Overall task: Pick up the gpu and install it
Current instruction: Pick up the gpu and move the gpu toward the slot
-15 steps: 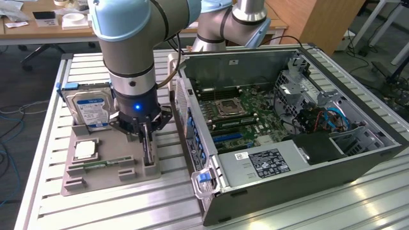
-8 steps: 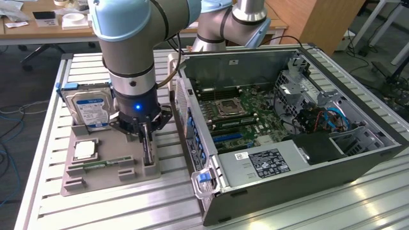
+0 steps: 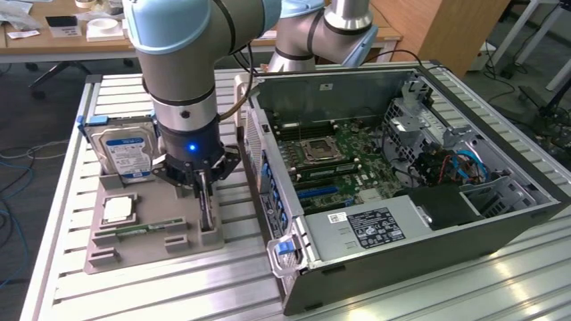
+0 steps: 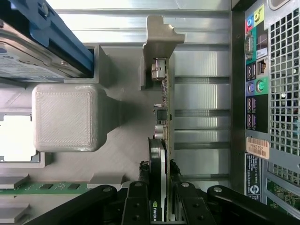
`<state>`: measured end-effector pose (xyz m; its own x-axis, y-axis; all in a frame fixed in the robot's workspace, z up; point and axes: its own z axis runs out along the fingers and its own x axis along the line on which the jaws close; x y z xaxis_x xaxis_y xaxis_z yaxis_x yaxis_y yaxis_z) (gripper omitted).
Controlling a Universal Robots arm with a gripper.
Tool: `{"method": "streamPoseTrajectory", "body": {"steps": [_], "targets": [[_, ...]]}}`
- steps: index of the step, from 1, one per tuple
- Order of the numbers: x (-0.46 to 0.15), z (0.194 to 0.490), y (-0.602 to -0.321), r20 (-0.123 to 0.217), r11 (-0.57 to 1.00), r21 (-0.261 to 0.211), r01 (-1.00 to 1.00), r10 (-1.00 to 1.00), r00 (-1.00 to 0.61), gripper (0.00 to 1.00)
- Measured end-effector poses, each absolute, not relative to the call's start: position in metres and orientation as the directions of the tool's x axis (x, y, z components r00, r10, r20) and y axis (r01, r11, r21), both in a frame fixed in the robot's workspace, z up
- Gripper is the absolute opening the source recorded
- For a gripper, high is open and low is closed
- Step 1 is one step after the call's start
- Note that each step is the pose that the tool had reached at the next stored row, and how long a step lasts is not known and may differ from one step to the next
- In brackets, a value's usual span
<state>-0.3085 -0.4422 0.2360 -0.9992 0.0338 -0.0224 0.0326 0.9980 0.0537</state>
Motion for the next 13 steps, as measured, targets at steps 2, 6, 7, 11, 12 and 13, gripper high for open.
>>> {"method": "streamPoseTrajectory", "body": {"steps": [2,6,7,11,12,13], "targets": [[-0.308,0.241,-0.442,-0.022,0.998,0.054,0.033,0.034,-0.999,0.27],[-0.308,0.25,-0.442,-0.022,0.998,0.054,0.033,0.034,-0.999,0.27],[-0.308,0.253,-0.442,-0.022,0.998,0.054,0.033,0.034,-0.999,0.27],[-0.308,0.265,-0.442,-0.022,0.998,0.054,0.033,0.034,-0.999,0.27],[-0.308,0.268,-0.442,-0.022,0.998,0.054,0.033,0.034,-0.999,0.27],[-0.308,0.27,-0.442,-0.022,0.998,0.054,0.033,0.034,-0.999,0.27]]}}
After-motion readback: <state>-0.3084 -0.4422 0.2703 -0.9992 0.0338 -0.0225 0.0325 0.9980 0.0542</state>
